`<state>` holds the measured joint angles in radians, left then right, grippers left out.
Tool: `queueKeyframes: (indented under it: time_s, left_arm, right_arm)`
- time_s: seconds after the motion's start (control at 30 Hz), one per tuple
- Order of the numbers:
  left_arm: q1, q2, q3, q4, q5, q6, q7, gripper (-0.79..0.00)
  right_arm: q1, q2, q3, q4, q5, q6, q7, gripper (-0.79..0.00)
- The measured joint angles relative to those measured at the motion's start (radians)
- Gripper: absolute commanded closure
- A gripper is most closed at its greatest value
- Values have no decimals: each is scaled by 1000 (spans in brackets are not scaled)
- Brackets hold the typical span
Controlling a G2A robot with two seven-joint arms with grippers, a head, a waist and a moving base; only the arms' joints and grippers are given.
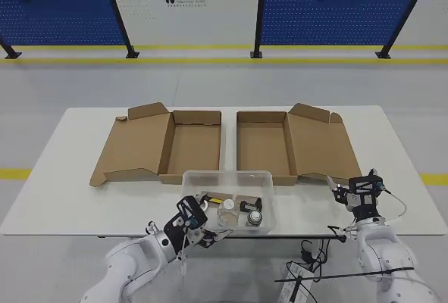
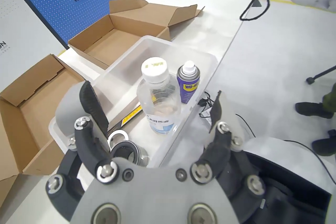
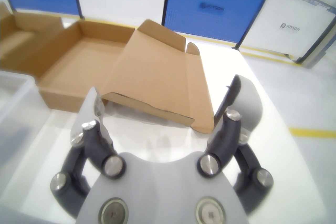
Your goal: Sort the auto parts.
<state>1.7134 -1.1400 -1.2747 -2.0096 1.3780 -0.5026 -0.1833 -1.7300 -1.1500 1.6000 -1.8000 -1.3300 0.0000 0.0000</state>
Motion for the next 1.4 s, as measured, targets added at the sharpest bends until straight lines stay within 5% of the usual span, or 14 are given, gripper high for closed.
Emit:
queueKeyframes:
  time_s: [0.4, 1.1, 1.17, 1.23, 1.4]
  left_arm:
    - [-118, -27, 121, 67, -117, 152, -135, -785]
    - [-174, -37, 167, 128, -267, 195, -270, -785]
    - [-172, -37, 170, 128, -266, 195, -269, -650]
    - [-170, -37, 172, 128, -262, 196, -269, -391]
    - [-169, -35, 178, 130, -239, 199, -256, -188]
  right_arm:
    - [0, 0, 0, 0, 0, 0, 0, -785]
    - [0, 0, 0, 0, 0, 0, 0, -785]
    - [0, 0, 0, 0, 0, 0, 0, -785]
    - [0, 0, 0, 0, 0, 0, 0, -785]
    - [0, 0, 0, 0, 0, 0, 0, -785]
